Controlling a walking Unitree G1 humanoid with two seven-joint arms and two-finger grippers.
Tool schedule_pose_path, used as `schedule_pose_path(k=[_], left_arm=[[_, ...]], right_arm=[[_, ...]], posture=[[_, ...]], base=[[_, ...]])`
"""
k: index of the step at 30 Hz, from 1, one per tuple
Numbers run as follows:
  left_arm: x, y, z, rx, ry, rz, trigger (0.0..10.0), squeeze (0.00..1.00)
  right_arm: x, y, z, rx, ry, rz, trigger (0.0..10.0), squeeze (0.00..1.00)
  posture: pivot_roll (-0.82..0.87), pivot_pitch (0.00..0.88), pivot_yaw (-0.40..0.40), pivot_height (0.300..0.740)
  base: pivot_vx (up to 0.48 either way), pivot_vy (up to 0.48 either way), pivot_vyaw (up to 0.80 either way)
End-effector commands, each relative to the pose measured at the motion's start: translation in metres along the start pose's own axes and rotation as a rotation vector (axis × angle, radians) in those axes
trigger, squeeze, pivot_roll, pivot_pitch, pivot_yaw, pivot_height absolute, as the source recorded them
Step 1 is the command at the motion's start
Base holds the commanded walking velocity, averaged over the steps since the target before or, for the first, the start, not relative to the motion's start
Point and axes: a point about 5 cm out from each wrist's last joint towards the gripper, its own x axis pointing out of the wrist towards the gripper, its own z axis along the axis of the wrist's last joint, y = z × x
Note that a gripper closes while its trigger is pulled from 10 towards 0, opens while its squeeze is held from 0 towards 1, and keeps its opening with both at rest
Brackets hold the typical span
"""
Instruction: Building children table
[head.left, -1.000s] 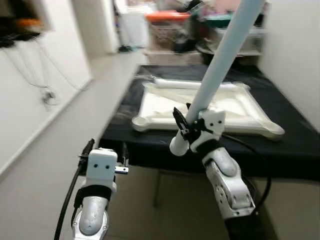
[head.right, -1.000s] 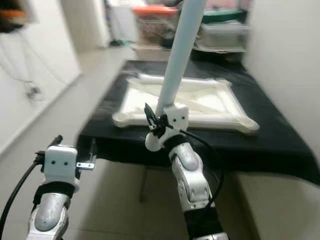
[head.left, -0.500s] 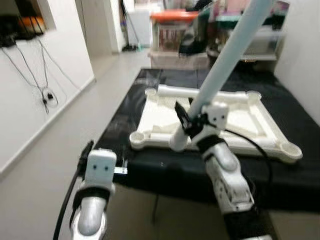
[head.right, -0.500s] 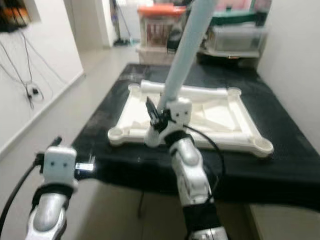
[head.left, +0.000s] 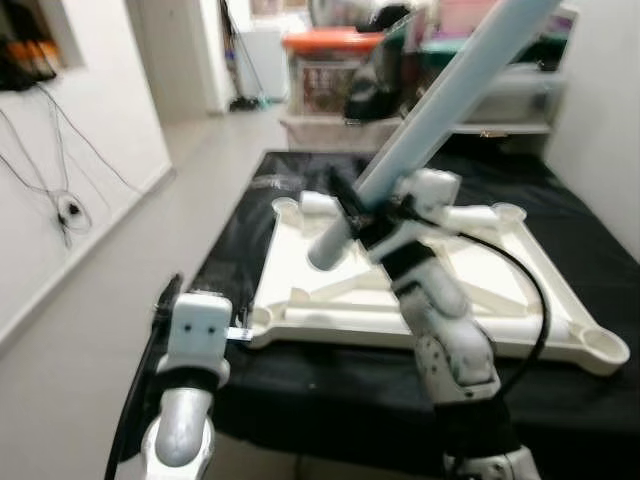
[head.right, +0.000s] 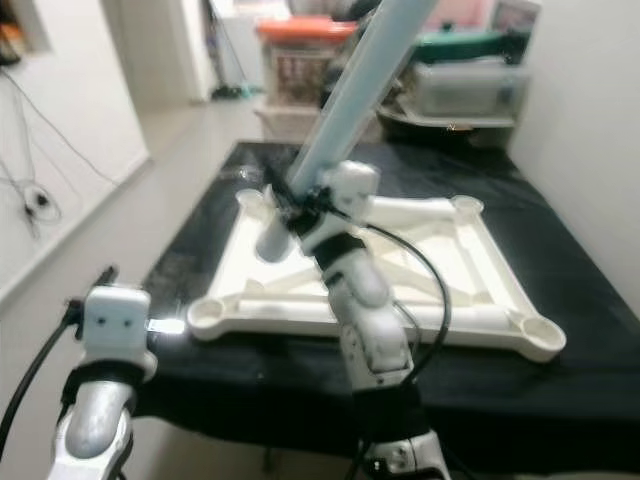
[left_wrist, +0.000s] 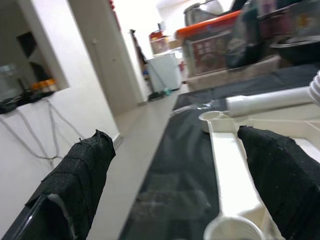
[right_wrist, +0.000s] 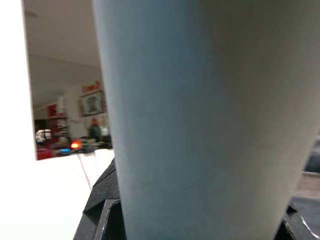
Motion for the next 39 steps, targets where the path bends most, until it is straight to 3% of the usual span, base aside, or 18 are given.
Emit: schedule_pose_path(k=[1,11,23,27,31,32,33,35,39], left_arm=[[0.0,0.006,0.0,0.006,0.001,0.03,10.0,0.0],[-0.002,0.006,-0.001,0.003,0.015,0.027,10.0,0.0],[-0.008,0.0,-0.002,-0.021,0.044,0.017,10.0,0.0],[-0.014,-0.003,-0.002,-0.036,0.059,0.008,10.0,0.0],[-0.018,-0.006,-0.003,-0.049,0.079,-0.002,10.0,0.0],[-0.021,-0.006,-0.005,-0.054,0.091,-0.001,10.0,0.0],[-0.021,-0.006,-0.005,-0.054,0.091,-0.001,10.0,0.0],[-0.029,-0.002,-0.003,-0.064,0.116,0.009,10.0,0.0],[-0.035,0.001,0.0,-0.068,0.125,0.003,10.0,0.0]], right_arm=[[0.008,0.012,0.001,0.014,-0.021,0.06,10.0,0.0],[0.012,0.014,-0.003,-0.001,-0.001,0.067,10.0,0.0],[0.03,0.0,-0.008,-0.006,0.043,0.05,10.0,0.0],[0.036,-0.003,-0.01,-0.008,0.06,0.065,10.0,0.0],[0.041,-0.001,-0.015,0.025,0.094,0.12,10.0,0.0],[0.045,0.003,-0.02,0.054,0.131,0.2,10.0,0.0],[0.045,0.003,-0.02,0.054,0.131,0.2,10.0,0.0],[0.058,0.012,-0.024,0.128,0.218,0.397,10.0,0.0],[0.069,0.009,-0.02,0.171,0.243,0.483,10.0,0.0]], posture=[[0.08,0.0,-0.029,0.74],[0.09,0.0,-0.035,0.74],[0.09,0.0,-0.045,0.74],[0.09,0.0,-0.051,0.74],[0.09,0.0,-0.051,0.74],[0.09,0.023,-0.05,0.74],[0.09,0.023,-0.05,0.74],[0.11,0.089,-0.056,0.74],[0.11,0.121,-0.059,0.74]], base=[[0.0,0.0,0.41],[0.0,0.0,0.8],[0.0,0.0,0.0],[0.0,0.0,-0.8],[0.0,0.0,0.0],[0.0,0.0,0.0],[0.0,0.0,0.0],[0.0,0.0,0.0],[0.0,0.0,0.0]])
